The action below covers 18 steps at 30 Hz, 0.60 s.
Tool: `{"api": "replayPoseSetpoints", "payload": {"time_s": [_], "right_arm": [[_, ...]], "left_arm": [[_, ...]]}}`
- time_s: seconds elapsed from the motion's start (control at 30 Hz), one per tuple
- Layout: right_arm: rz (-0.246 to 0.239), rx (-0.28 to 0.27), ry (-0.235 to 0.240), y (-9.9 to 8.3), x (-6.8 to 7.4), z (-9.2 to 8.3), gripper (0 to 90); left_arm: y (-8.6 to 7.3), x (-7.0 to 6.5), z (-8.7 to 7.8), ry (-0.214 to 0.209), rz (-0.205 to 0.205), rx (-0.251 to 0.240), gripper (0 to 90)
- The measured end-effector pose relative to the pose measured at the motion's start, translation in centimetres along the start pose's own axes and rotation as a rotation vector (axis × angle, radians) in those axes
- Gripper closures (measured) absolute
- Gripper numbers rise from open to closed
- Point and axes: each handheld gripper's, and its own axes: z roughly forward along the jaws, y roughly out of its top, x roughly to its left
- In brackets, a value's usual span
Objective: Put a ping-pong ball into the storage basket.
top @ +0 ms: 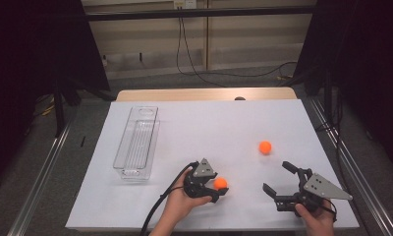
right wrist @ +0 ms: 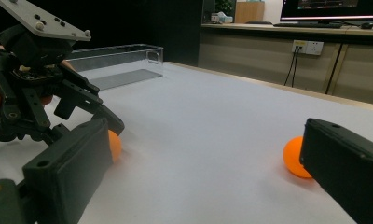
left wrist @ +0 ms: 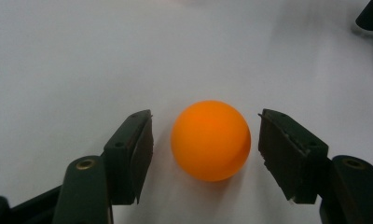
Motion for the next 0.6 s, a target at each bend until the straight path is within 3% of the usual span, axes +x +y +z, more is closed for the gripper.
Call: {"api": "replayPoseSetpoints", "payload": {"time_s": [0.6], "right_arm": [[-0.002,0.000,0.001,0.01,0.00,-0.02,1.7]], "left_arm": [[0.02,-0.03,0.34,-0.008,-0.015,0.015,42.3]]}}
